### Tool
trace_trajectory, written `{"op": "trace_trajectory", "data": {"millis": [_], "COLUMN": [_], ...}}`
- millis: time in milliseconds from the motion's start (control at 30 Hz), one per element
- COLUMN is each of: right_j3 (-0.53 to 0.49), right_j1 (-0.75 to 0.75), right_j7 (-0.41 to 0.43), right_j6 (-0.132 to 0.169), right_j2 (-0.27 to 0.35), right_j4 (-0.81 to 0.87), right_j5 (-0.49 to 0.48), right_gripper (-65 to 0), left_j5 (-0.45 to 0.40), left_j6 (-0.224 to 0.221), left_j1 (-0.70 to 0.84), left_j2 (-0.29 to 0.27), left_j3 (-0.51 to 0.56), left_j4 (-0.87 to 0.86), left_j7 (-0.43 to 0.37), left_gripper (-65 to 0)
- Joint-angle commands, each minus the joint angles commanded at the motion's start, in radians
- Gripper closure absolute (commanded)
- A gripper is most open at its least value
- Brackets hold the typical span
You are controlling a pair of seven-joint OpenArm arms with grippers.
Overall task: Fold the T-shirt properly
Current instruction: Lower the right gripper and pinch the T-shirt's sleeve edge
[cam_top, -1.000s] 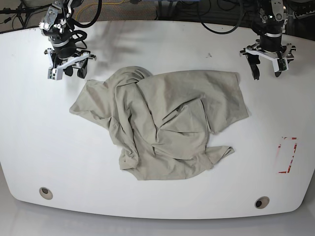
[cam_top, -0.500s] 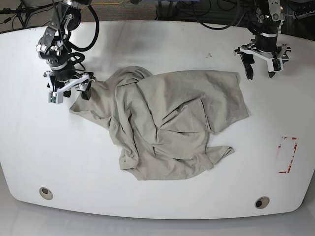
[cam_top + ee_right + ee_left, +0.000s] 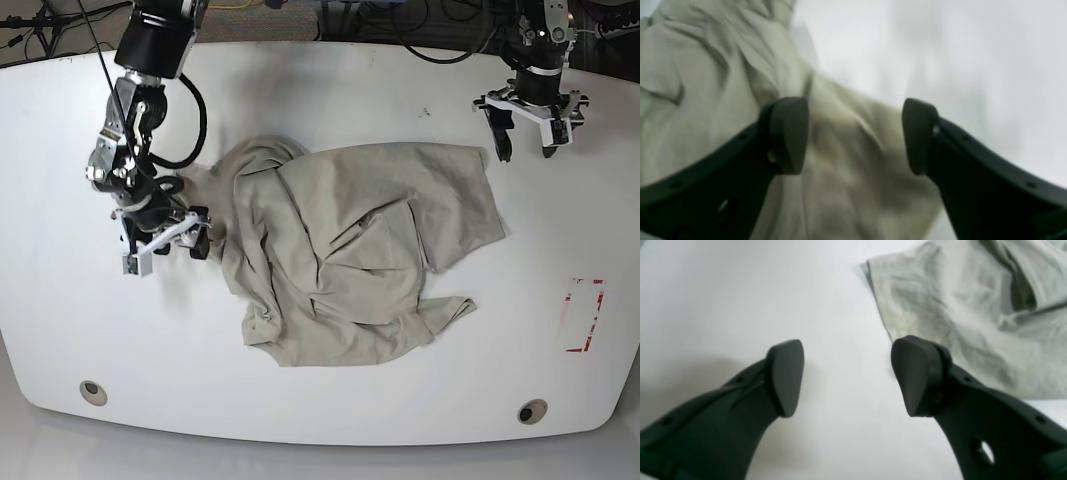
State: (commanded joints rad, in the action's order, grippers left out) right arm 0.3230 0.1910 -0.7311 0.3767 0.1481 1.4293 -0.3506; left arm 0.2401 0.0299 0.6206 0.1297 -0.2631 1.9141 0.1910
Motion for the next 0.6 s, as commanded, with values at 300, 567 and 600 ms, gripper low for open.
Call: {"op": "trace_trajectory", "data": {"millis": [300, 567, 600], "right_j3": [-0.091, -0.146, -0.147], "right_j1": [0.164, 0.213, 0.213], "right_j7": [0.103, 0.176, 0.181], "right_j6": [0.000, 0.000, 0.000], "right_j2": [0.025, 0.023, 0.023], "right_j4": [-0.247, -0.368, -0.373], "right_j5": [0.002, 0.000, 0.000], "right_gripper": [-53.7, -51.5, -51.5], "left_j5": [-0.003, -0.003, -0.003], "left_j6": [0.000, 0.000, 0.000], "left_j1": [0.000, 0.000, 0.000], "left_j2": [0.003, 0.005, 0.005], "left_j3": [0.000, 0.000, 0.000], "left_j4": [0.000, -0.005, -0.005], "left_j7": [0.000, 0.000, 0.000], "left_gripper": [-42.8, -42.8, -42.8]}}
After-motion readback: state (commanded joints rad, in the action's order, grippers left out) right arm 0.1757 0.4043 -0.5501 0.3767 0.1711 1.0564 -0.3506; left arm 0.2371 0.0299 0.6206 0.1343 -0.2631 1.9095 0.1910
